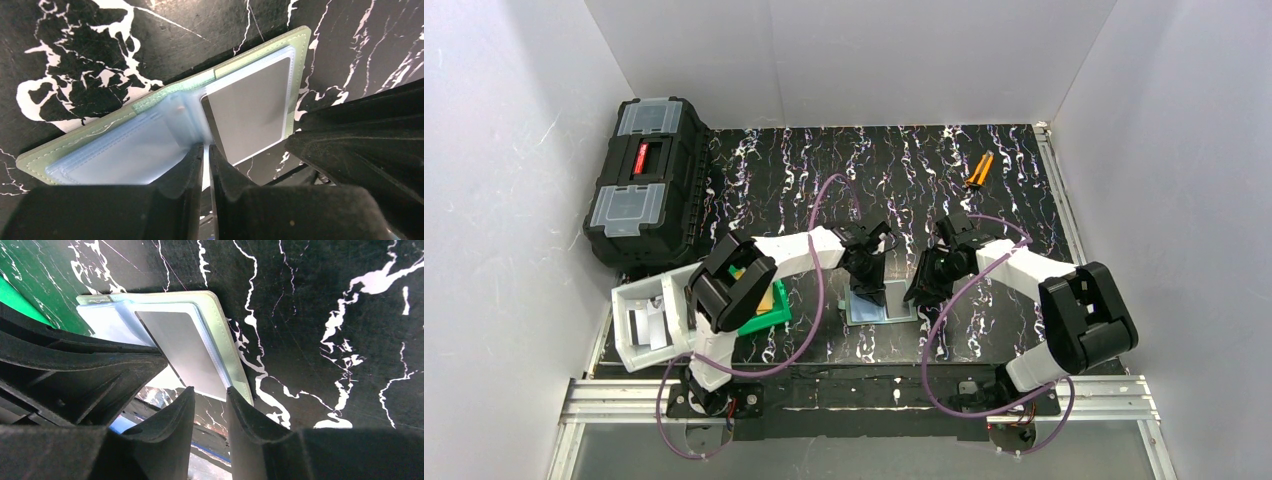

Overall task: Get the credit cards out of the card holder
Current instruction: Remove the credit card from the card holder.

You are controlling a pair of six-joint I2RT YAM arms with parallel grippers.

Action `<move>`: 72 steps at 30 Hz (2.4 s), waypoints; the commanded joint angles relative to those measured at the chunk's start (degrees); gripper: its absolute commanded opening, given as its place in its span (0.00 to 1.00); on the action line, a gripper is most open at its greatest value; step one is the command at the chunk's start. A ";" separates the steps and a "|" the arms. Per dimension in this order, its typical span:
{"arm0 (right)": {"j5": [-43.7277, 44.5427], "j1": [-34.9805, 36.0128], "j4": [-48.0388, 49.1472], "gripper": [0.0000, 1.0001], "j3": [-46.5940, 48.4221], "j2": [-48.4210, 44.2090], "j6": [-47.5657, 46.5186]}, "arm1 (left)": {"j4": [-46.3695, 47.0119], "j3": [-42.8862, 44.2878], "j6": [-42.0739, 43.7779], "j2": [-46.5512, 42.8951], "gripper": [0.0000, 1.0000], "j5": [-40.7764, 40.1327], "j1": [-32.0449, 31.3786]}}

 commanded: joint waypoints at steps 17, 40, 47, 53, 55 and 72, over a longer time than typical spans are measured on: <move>1.82 1.81 2.34 0.31 -0.97 4.94 0.51 | 16.66 -15.06 -8.08 -7.32 0.19 6.97 3.90; 1.13 6.10 1.93 0.21 1.97 8.40 1.18 | 28.05 -21.09 -11.87 -6.12 0.19 12.26 5.85; 1.29 6.11 2.04 0.20 2.74 9.48 1.13 | 28.41 -21.34 -12.16 -6.67 0.16 12.94 6.29; 2.61 6.11 1.46 0.20 2.76 10.75 1.18 | 29.46 -22.50 -13.06 -7.69 0.14 13.91 6.87; 2.91 6.11 1.28 0.18 2.63 11.50 1.29 | 29.64 -23.11 -12.96 -8.69 0.17 14.20 7.22; 3.80 5.84 0.98 0.10 2.18 14.10 1.68 | 32.91 -27.94 -13.72 -12.95 0.19 17.61 10.69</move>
